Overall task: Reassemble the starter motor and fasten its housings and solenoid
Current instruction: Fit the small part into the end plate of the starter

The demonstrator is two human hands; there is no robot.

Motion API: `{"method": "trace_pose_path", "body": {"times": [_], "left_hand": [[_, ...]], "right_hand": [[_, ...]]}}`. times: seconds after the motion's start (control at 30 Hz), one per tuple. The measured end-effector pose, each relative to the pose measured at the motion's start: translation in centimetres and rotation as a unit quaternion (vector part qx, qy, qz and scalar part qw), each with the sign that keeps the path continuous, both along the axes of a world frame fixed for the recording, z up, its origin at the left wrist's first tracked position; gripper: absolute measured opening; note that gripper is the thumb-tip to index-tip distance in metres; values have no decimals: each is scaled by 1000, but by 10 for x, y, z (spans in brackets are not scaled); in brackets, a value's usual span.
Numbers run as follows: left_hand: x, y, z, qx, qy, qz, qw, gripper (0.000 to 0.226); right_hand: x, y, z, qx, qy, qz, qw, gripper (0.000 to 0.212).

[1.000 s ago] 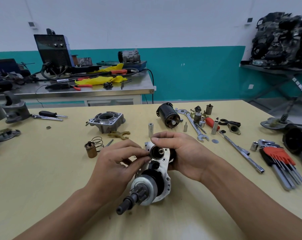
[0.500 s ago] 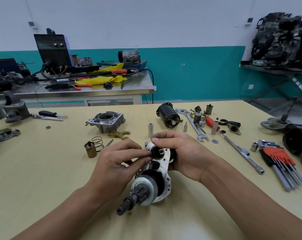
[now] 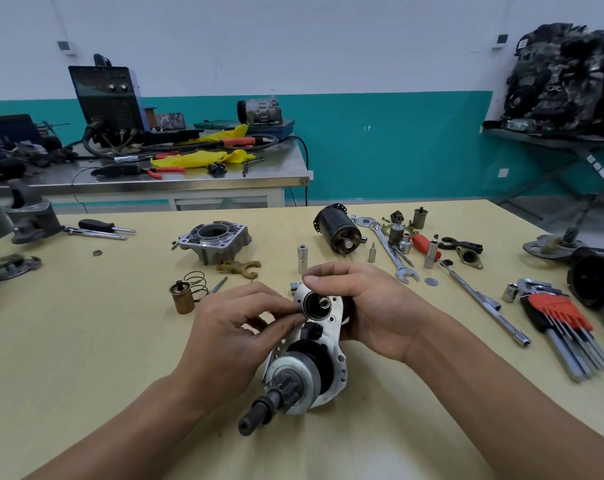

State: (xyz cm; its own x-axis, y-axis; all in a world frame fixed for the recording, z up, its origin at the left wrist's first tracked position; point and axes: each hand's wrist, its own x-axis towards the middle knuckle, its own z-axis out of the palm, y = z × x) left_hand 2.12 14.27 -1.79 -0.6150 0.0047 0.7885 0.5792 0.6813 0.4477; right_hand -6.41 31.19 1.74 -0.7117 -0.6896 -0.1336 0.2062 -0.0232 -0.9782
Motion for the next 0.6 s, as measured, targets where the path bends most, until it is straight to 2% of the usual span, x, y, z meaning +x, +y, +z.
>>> {"method": "trace_pose_path", "body": {"times": [0.27, 0.6], "left_hand": [[-1, -1, -1, -4, -15, -17, 1000, 12], [0, -2, -1, -15, -33, -35, 999, 16]], "right_hand": [[0, -1, -2, -18, -11, 0, 1000, 18], [0, 0, -2, -21, -19, 6, 1000, 28]]}}
